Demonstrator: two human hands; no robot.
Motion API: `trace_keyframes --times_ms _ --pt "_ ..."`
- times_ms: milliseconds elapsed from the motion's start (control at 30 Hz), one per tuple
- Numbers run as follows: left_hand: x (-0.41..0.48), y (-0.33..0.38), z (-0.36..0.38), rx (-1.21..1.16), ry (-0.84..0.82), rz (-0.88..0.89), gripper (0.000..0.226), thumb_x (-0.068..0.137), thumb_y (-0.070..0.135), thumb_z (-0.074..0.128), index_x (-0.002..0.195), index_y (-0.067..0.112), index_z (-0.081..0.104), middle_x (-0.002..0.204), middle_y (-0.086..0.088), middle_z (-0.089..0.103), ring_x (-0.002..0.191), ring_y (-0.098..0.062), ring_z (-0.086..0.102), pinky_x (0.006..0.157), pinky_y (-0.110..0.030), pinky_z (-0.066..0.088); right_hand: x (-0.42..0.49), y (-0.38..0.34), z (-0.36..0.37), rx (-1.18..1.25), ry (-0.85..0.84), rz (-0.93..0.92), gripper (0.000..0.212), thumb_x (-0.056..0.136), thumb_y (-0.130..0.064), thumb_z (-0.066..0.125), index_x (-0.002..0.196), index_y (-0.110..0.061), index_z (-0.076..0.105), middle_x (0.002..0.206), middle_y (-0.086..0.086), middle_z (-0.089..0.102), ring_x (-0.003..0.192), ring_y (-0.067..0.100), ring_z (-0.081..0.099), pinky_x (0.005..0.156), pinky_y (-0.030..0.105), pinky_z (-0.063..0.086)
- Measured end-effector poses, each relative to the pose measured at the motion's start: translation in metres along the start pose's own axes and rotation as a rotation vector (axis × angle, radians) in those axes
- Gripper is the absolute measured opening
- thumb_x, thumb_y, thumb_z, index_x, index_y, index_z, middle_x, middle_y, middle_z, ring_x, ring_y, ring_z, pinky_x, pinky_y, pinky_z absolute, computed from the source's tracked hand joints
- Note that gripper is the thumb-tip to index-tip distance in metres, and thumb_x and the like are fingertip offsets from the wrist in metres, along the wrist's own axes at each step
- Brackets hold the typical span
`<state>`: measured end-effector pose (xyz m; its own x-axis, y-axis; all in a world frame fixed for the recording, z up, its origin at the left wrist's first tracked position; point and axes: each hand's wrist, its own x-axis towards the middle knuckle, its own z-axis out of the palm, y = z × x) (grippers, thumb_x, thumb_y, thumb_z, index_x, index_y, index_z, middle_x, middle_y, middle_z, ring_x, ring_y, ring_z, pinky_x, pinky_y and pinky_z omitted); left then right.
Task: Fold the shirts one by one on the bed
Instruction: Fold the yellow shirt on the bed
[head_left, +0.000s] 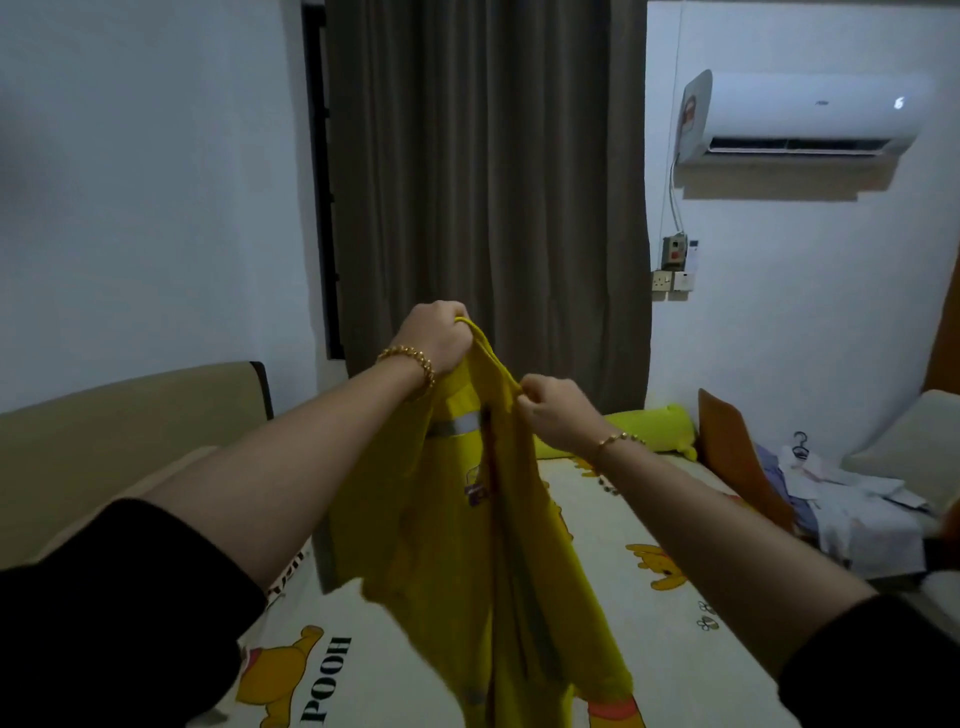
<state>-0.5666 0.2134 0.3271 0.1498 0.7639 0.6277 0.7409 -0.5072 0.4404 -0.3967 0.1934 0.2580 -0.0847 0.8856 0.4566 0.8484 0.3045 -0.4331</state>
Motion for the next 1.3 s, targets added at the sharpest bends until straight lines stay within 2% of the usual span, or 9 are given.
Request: trace_keyframes --times_ms 233,500,600,700,767,967,1067,1133,1300 --pt "-0.009 -0.003 0.004 0.197 -0.169 0.038 0.026 0.090 0.036 0.050 0.078 0.015 0.060 0.069 0.000 0.055 0.068 -0.017 0.055 0.060 -0.027 0.046 -0.014 -0.019 0.038 0.904 -0.227 0.004 0.020 0.088 -0.016 0.054 0.105 -0.006 0.057 0.092 0.009 0.061 0.085 0.019 0.061 0.075 0.033 0.054" --pt "-0.018 -0.011 0.000 0.283 -0.191 0.061 0.019 0.088 0.037 0.056 0.088 0.019 0.060 0.086 -0.004 0.061 0.081 -0.022 0.060 0.074 -0.036 0.055 -0.005 -0.019 0.064 0.352 0.013 0.027 0.007 0.084 -0.007 0.053 0.083 -0.008 0.060 0.069 0.006 0.057 0.062 0.016 0.049 0.058 0.032 0.044" --pt "-0.018 -0.010 -0.007 0.247 -0.163 0.075 0.021 0.089 0.035 0.056 0.094 0.015 0.063 0.088 -0.005 0.062 0.081 -0.020 0.058 0.070 -0.032 0.052 0.000 -0.004 0.065 0.210 -0.072 0.067 0.006 0.082 -0.010 0.058 0.079 -0.005 0.061 0.074 0.009 0.060 0.068 0.020 0.054 0.063 0.035 0.049" --pt "-0.015 -0.011 -0.021 0.181 -0.074 0.083 0.020 0.088 0.034 0.057 0.090 0.015 0.064 0.084 -0.005 0.063 0.078 -0.020 0.058 0.066 -0.030 0.048 -0.002 0.017 0.069 -0.004 -0.276 0.153 0.022 0.082 -0.005 0.055 0.064 -0.013 0.044 0.067 0.005 0.047 0.065 0.021 0.048 0.062 0.031 0.044" --pt "-0.011 -0.015 -0.030 0.162 -0.031 0.080 0.017 0.088 0.033 0.057 0.084 0.017 0.062 0.083 -0.004 0.062 0.079 -0.020 0.056 0.065 -0.028 0.043 -0.005 0.033 0.068 -0.099 -0.233 0.207 0.028 0.083 -0.006 0.054 0.061 -0.017 0.039 0.065 0.001 0.044 0.065 0.020 0.047 0.061 0.029 0.042" --pt "-0.014 -0.048 -0.036 0.272 -0.128 0.029 0.024 0.087 0.039 0.060 0.090 0.015 0.061 0.089 -0.007 0.061 0.090 -0.027 0.059 0.068 -0.027 0.040 0.000 0.070 0.019 -0.173 0.013 0.277 0.016 0.086 -0.025 0.066 0.084 -0.009 0.070 0.076 0.005 0.058 0.075 0.022 0.057 0.060 0.023 0.040" --pt "-0.023 -0.061 -0.038 0.507 -0.358 0.013 0.060 0.069 0.065 0.067 0.103 0.018 0.055 0.100 -0.005 0.060 0.098 -0.025 0.058 0.075 -0.031 0.045 0.003 0.077 -0.014 -0.025 0.047 0.263 0.025 0.086 -0.037 0.067 0.084 -0.012 0.072 0.073 0.004 0.060 0.070 0.017 0.054 0.052 0.024 0.039" --pt "-0.028 -0.066 -0.037 0.757 -0.400 0.037 0.072 0.061 0.071 0.070 0.109 0.020 0.054 0.104 -0.003 0.061 0.101 -0.025 0.059 0.076 -0.032 0.045 0.005 0.076 -0.032 0.060 0.002 0.229 0.028 0.085 -0.040 0.068 0.087 -0.012 0.070 0.077 0.004 0.061 0.073 0.016 0.055 0.062 0.028 0.047" --pt "-0.035 -0.070 -0.028 0.918 -0.219 -0.024 0.025 0.080 0.037 0.062 0.100 0.023 0.067 0.095 -0.001 0.064 0.088 -0.023 0.063 0.066 -0.031 0.050 0.001 0.063 -0.059 -0.244 -0.089 0.050 0.031 0.075 -0.031 0.079 0.096 -0.016 0.061 0.092 0.003 0.057 0.089 0.020 0.056 0.068 0.025 0.048"
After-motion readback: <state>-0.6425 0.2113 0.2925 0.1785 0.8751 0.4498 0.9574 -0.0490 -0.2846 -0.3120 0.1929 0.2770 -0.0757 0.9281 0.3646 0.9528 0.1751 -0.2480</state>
